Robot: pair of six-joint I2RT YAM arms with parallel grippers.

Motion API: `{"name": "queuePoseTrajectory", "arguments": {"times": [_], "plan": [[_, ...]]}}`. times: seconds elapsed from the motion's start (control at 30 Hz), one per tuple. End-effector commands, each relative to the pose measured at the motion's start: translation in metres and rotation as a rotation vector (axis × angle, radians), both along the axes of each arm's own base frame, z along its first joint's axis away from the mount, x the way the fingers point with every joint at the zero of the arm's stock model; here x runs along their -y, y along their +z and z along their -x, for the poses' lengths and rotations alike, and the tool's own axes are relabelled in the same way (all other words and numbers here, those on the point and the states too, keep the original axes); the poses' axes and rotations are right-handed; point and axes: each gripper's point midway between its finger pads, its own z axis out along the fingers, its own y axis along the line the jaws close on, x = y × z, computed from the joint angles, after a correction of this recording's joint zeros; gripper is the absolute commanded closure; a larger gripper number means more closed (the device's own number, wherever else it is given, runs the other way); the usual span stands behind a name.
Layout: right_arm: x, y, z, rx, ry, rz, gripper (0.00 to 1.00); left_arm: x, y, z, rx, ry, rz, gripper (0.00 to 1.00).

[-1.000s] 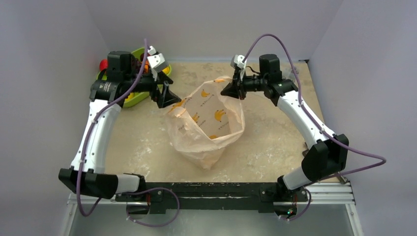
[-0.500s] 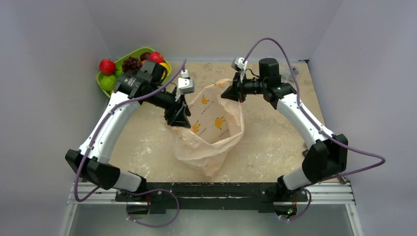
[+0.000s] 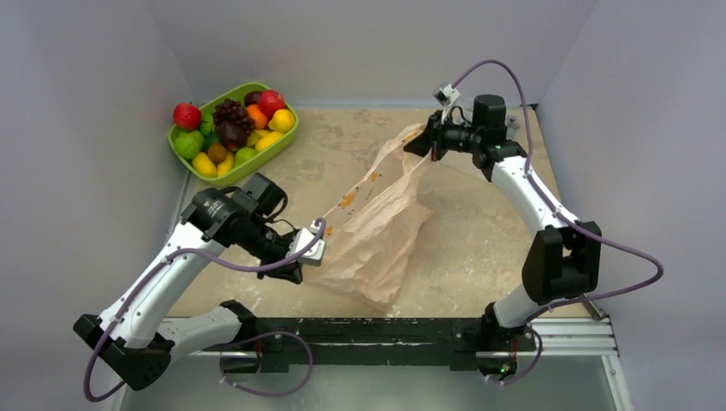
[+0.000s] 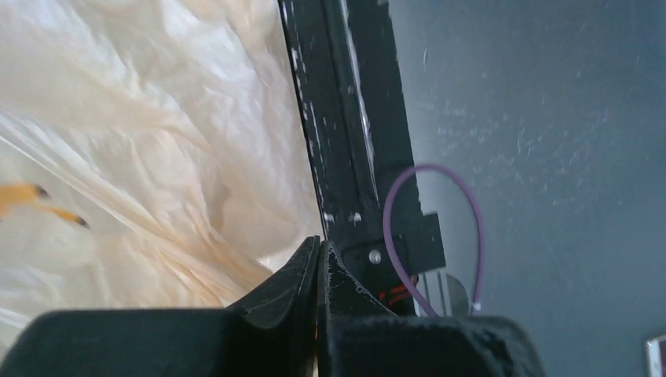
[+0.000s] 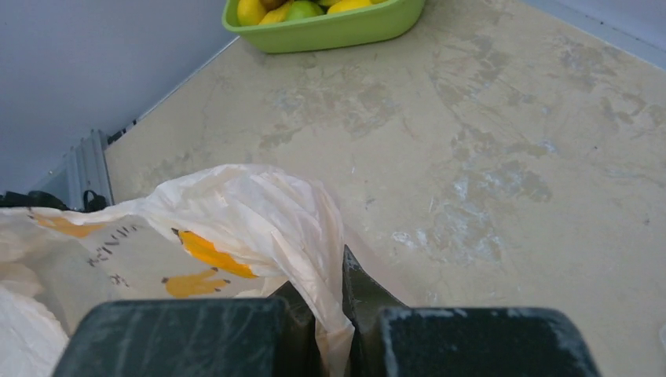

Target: Place the fake fruits into the plastic bag and tie a complex knot

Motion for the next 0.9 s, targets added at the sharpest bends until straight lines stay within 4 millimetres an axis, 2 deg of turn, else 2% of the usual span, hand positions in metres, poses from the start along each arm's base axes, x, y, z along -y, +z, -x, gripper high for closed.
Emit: {"name": "queuePoseTrajectory", "arguments": {"times": [0.0,0.07,0.13,0.2,0.23,0.33,0.37,0.4,0.43,0.5,0.6,0.67,0.77,0.83,0.87], "plan": [[-0.008,0.055,-0.012,0.061,-0.046,-0.142,1.00,-0.035,-0.041,-0.010,0.066,0.010,-0.233,1.00],[-0.011,0.065,-0.009,0.059,-0.038,-0.177,1.00,-0.029,-0.031,-0.027,0.135,0.079,-0.202,0.98],[-0.014,0.075,-0.005,0.067,-0.032,-0.194,1.00,-0.014,0.001,-0.040,0.188,0.170,-0.078,0.80],[-0.019,0.082,0.001,0.083,-0.025,-0.203,1.00,0.004,0.045,-0.049,0.187,0.272,0.101,0.51],[-0.020,0.086,0.003,0.090,-0.028,-0.209,1.00,0.009,0.065,-0.053,0.167,0.323,0.170,0.42],[-0.028,0.097,0.008,0.115,-0.028,-0.239,1.00,0.015,0.117,-0.078,0.127,0.525,0.336,0.29],[-0.030,0.100,0.010,0.121,-0.025,-0.246,1.00,0.012,0.131,-0.095,0.138,0.621,0.383,0.25],[-0.032,0.103,0.011,0.126,-0.023,-0.251,1.00,0.006,0.135,-0.116,0.153,0.739,0.398,0.21],[-0.034,0.104,0.012,0.127,-0.022,-0.255,1.00,0.000,0.134,-0.134,0.173,0.833,0.393,0.15],[-0.036,0.107,0.015,0.127,-0.016,-0.262,1.00,-0.005,0.117,-0.157,0.180,0.911,0.339,0.01],[-0.036,0.113,0.019,0.139,-0.025,-0.265,1.00,0.001,0.075,-0.178,0.057,0.964,0.233,0.00],[-0.034,0.118,0.022,0.150,-0.030,-0.271,1.00,0.010,0.052,-0.180,-0.047,0.977,0.206,0.00],[-0.032,0.117,0.026,0.167,-0.049,-0.260,1.00,0.027,0.032,-0.167,-0.209,0.963,0.235,0.00],[-0.029,0.111,0.029,0.175,-0.063,-0.244,1.00,0.036,0.026,-0.154,-0.273,0.930,0.249,0.00],[-0.029,0.106,0.030,0.174,-0.063,-0.238,1.00,0.041,0.030,-0.149,-0.296,0.912,0.285,0.00]]}}
